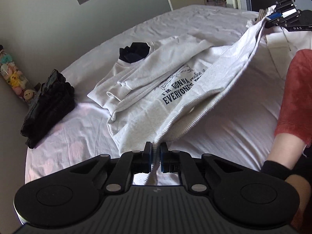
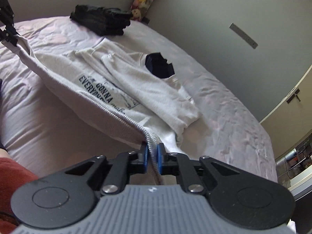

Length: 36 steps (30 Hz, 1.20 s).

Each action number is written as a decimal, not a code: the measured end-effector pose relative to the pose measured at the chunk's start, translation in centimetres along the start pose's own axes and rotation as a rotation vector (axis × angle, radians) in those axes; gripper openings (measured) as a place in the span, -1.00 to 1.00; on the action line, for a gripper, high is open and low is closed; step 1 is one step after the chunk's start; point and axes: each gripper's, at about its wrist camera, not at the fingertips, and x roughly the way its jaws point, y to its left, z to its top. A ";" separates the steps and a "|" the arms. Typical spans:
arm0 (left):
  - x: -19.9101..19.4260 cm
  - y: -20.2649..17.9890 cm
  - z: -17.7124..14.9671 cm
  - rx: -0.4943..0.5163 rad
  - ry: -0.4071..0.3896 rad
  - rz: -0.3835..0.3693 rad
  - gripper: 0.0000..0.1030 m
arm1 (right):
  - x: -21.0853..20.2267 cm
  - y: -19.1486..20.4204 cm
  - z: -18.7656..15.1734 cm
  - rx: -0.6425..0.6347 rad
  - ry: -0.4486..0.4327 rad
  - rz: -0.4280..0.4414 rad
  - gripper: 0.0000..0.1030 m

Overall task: Fold clothes
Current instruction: 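Lift the hem with both grippers and fold it over toward the collar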

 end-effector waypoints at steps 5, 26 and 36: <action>-3.6 -1.6 -0.5 0.017 -0.067 0.060 -0.84 | -4.0 0.6 -1.0 0.011 -0.073 -0.053 -0.80; -15.9 -3.8 -0.9 0.054 -0.188 0.107 -0.86 | -18.0 2.8 -3.2 0.020 -0.275 -0.137 -0.82; -11.6 -0.6 3.9 0.095 -0.153 0.142 -0.86 | -14.2 0.6 -0.8 -0.040 -0.265 -0.167 -0.82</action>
